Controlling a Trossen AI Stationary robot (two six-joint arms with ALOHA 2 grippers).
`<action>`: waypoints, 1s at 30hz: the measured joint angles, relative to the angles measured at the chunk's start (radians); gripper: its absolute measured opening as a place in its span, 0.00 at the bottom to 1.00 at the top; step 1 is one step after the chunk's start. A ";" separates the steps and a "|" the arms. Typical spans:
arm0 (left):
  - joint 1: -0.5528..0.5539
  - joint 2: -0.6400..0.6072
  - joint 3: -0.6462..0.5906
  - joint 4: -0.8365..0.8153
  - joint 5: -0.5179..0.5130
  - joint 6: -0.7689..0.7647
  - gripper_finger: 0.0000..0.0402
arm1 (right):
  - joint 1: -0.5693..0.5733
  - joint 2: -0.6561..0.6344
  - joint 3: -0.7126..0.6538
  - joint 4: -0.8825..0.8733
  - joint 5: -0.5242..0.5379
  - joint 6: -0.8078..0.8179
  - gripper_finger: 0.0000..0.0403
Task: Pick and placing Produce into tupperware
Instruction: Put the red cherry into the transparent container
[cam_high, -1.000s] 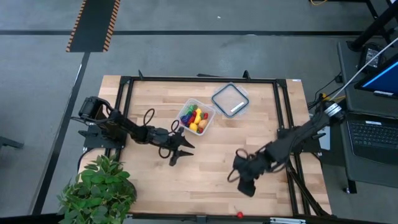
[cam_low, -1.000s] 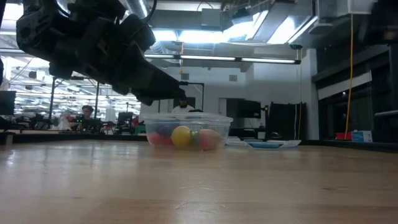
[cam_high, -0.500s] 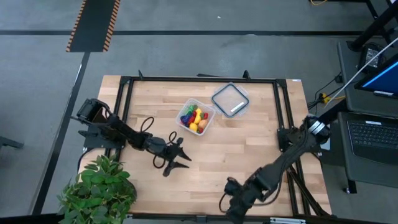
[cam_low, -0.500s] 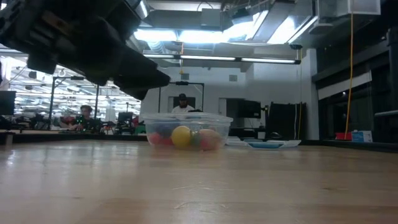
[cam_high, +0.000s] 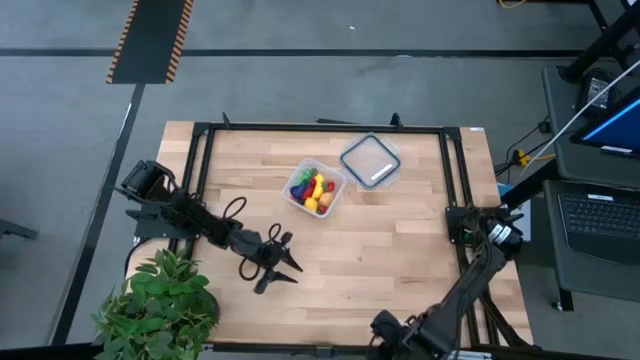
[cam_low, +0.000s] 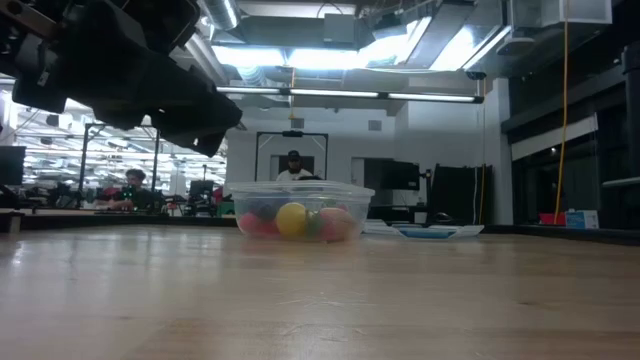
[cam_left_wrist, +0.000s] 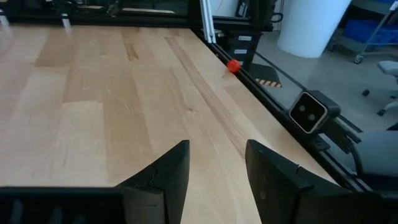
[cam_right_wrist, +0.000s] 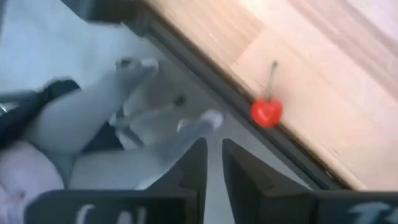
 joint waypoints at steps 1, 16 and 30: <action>-0.005 0.000 0.000 -0.003 0.000 0.000 0.37 | 0.008 0.009 0.015 -0.009 0.036 0.014 0.12; -0.012 0.001 0.000 -0.027 -0.009 0.008 0.37 | 0.027 0.189 0.181 -0.181 0.035 0.137 0.02; -0.012 0.001 0.000 -0.029 -0.018 0.011 0.37 | 0.023 0.182 0.183 -0.203 -0.012 0.005 0.02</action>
